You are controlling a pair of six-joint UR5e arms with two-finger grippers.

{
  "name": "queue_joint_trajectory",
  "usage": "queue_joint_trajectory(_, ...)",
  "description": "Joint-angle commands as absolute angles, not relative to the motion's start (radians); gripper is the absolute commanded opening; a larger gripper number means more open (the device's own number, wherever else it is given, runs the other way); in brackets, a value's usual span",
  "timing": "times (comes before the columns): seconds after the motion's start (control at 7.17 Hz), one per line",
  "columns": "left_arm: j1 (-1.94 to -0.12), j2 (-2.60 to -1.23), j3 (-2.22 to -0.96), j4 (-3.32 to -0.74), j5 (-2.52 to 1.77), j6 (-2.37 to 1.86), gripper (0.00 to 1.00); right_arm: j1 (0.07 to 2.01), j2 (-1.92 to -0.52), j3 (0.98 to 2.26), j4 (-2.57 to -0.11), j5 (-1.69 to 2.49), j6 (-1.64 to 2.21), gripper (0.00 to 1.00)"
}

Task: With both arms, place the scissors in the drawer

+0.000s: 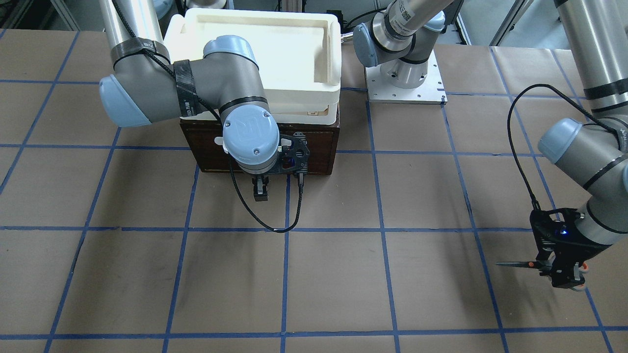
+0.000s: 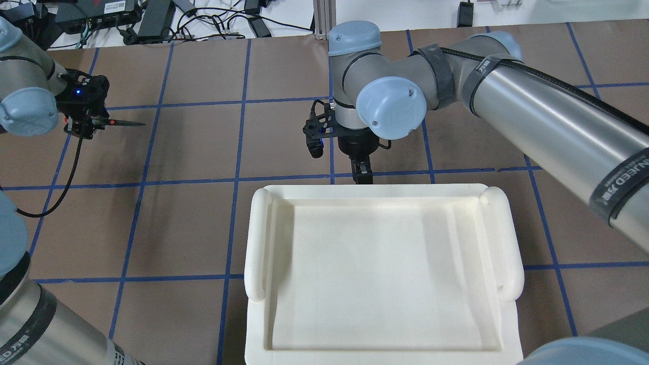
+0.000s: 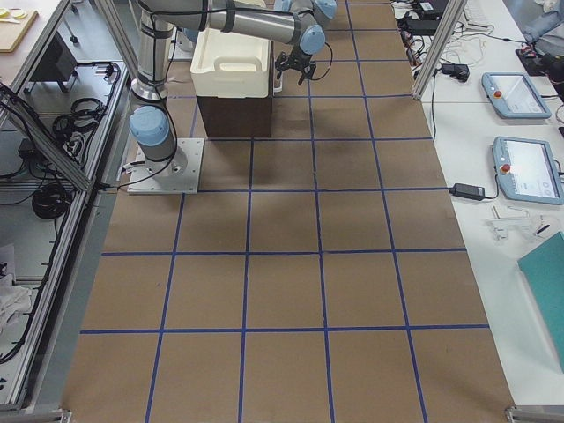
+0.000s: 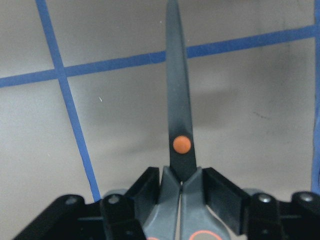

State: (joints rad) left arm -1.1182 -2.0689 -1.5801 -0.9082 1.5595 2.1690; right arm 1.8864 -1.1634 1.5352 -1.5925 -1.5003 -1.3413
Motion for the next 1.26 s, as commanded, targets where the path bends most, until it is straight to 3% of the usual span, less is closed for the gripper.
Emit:
queue_joint_trajectory(0.0,-1.118,-2.071,-1.580,-0.911,1.560,2.169,0.00,1.872,-1.161,1.507,-1.597,-1.497,-1.348,1.00)
queue_joint_trajectory(1.12,-1.164,-2.063,-1.580,-0.913,1.563,2.115,0.00,1.848,-1.074,1.407,-1.643,-1.499,-1.370,1.00)
